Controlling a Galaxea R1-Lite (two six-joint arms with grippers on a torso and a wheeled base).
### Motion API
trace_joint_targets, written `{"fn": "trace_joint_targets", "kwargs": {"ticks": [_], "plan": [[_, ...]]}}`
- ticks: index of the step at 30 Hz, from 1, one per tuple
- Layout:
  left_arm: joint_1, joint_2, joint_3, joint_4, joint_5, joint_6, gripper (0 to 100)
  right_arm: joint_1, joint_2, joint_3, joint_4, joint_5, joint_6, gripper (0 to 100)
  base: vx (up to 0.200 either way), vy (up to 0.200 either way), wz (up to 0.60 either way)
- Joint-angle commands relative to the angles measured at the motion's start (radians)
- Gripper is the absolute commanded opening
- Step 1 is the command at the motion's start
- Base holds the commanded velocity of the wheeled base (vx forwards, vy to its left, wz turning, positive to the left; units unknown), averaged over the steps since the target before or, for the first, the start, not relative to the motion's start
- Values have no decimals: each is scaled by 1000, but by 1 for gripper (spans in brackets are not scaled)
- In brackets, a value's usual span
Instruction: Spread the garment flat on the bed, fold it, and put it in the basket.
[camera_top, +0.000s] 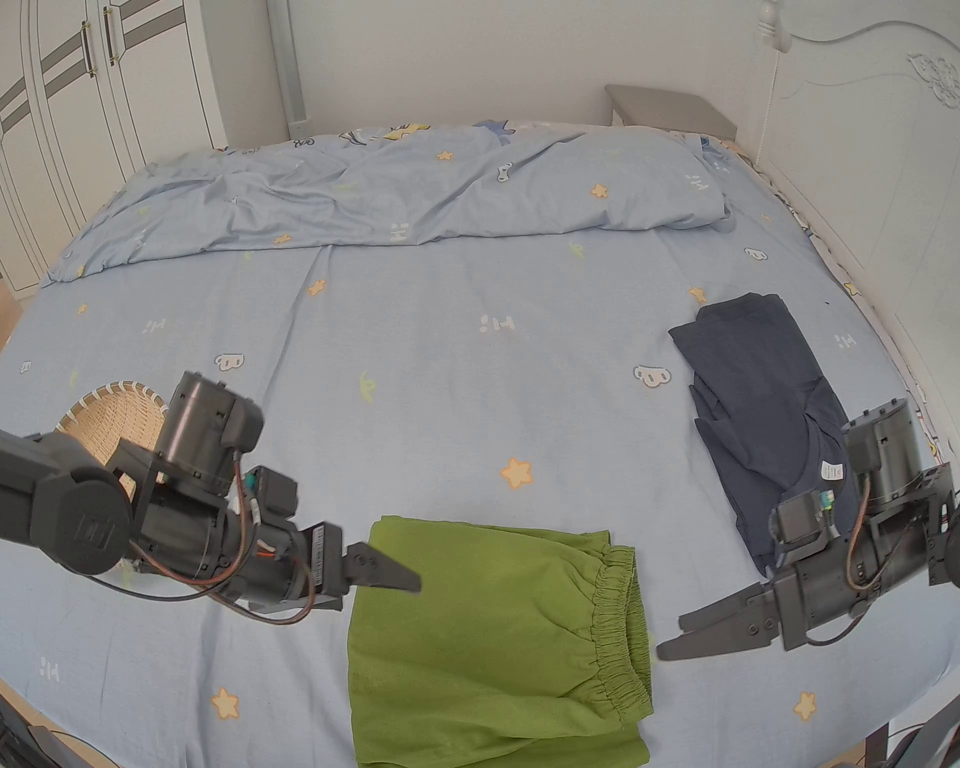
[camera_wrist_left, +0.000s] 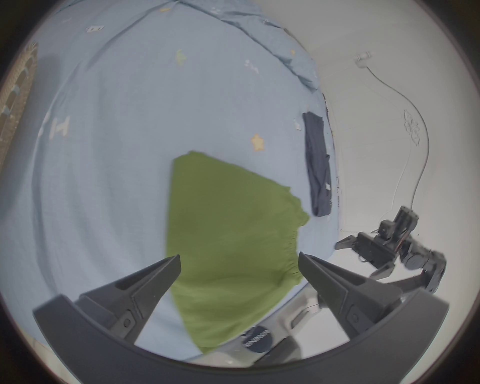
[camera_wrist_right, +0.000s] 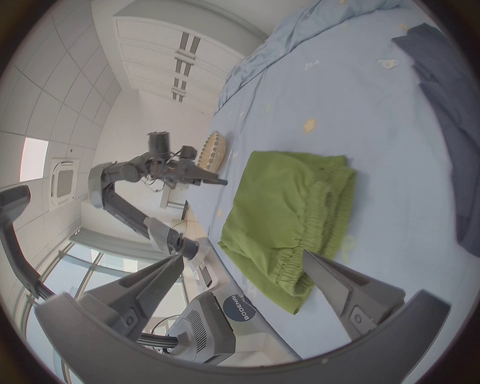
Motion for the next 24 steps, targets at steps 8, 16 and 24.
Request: {"fn": "trace_joint_targets", "kwargs": {"ticks": [8, 16, 24], "plan": [[191, 203, 211, -188, -102, 174, 100, 205, 281, 35, -173, -1, 0, 100, 0, 0, 0], [148, 197, 243, -269, -192, 140, 100, 208, 307, 50, -181, -2, 0, 100, 0, 0, 0], [29, 257, 303, -498, -188, 9, 100, 185, 332, 87, -186, -14, -1, 100, 0, 0, 0]]}}
